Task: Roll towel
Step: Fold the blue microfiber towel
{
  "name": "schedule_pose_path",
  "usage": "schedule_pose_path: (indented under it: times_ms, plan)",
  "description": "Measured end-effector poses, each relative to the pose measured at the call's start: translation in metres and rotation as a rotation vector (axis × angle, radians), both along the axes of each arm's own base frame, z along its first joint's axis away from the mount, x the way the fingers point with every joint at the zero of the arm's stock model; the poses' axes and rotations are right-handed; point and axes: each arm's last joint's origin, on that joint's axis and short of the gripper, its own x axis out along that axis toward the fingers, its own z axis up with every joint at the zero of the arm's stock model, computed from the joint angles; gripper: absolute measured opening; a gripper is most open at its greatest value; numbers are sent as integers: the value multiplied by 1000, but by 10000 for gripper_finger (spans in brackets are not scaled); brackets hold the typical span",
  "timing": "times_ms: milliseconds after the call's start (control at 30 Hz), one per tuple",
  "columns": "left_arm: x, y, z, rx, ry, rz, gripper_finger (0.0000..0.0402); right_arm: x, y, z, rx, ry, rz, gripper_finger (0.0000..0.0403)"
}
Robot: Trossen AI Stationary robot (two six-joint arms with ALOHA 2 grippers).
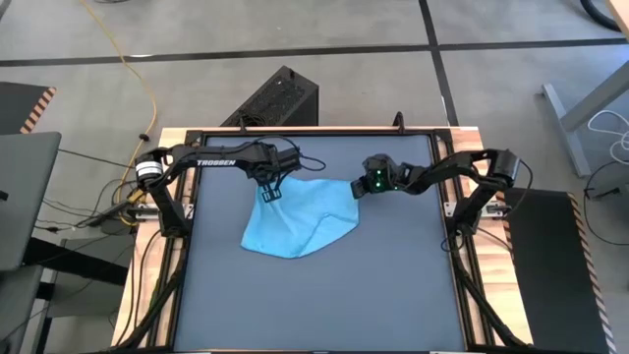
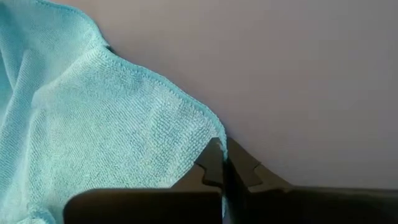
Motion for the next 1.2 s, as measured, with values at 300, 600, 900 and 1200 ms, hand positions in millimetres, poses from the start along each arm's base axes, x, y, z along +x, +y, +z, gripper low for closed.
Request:
schedule_pose_path:
  times_ms: [300, 600, 900, 1200]
  plan:
    - [-7, 0, 34, 146, -130, 20, 0, -24, -16, 40, -94, -37, -53, 16]
    - [-48, -7, 109, 247, -448, 84, 0, -43, -16, 93, -221, -201, -91, 15]
    - [-76, -7, 145, 325, -615, 125, 0, -45, -24, 148, -381, -275, -66, 15]
    - [-89, -5, 168, 453, -726, 142, 0, -47, -39, 206, -507, -240, -45, 15]
